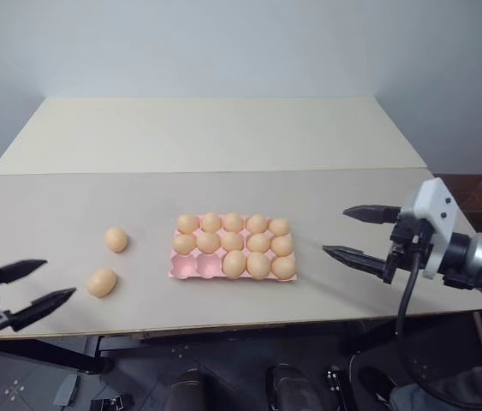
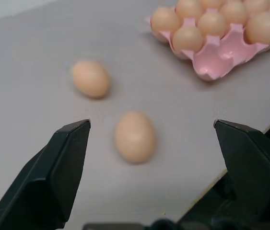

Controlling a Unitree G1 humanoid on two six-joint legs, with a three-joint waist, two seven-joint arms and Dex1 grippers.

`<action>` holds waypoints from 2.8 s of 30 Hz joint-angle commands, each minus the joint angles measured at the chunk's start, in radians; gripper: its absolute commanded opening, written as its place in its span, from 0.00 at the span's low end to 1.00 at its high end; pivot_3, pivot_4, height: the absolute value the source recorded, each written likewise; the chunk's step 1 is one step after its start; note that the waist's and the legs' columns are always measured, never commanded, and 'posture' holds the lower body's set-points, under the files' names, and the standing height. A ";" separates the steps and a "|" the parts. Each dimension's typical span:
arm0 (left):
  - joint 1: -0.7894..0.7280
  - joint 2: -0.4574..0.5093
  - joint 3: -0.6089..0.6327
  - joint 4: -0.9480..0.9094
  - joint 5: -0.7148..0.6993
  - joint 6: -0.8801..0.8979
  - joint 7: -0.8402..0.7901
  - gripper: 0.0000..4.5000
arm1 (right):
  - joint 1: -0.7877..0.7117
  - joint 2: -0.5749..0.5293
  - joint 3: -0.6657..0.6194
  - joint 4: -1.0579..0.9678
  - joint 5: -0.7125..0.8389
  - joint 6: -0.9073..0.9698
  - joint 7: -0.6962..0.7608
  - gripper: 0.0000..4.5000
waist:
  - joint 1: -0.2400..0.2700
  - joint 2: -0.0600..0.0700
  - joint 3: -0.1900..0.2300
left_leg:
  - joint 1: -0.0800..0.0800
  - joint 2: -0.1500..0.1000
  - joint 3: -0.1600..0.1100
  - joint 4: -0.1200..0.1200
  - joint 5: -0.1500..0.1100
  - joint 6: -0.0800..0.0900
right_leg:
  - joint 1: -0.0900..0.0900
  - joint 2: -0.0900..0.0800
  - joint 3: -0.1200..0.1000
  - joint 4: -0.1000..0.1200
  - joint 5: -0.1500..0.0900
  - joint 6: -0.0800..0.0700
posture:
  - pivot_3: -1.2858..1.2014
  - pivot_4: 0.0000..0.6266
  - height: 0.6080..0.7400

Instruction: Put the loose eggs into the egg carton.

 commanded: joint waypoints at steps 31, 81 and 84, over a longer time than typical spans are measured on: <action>-0.463 0.073 -0.483 -0.116 0.008 0.085 0.122 0.44 | 0.039 -0.038 -0.007 -0.040 0.054 -0.091 -0.084 1.00 | 0.029 0.000 0.000 | -0.002 -0.006 -0.001 0.000 0.000 0.000 | 0.000 -0.001 0.000 0.000 0.003 -0.004 | 0.52 0.24 1.00; -0.143 -0.032 0.034 -0.136 -0.022 0.150 0.197 0.96 | 0.001 -0.068 0.058 0.037 0.033 -0.184 -0.057 1.00 | 0.023 0.000 0.000 | -0.001 -0.007 -0.004 0.001 0.000 0.000 | 0.001 -0.002 0.000 -0.001 0.004 -0.001 | 0.52 0.24 1.00; -0.257 -0.021 -0.046 -0.116 -0.046 0.273 0.329 0.96 | -0.008 -0.064 0.054 0.039 0.027 -0.182 -0.069 1.00 | 0.024 0.000 0.000 | -0.001 -0.008 -0.004 0.001 0.000 0.001 | 0.002 -0.002 0.000 0.000 0.004 -0.001 | 0.52 0.24 1.00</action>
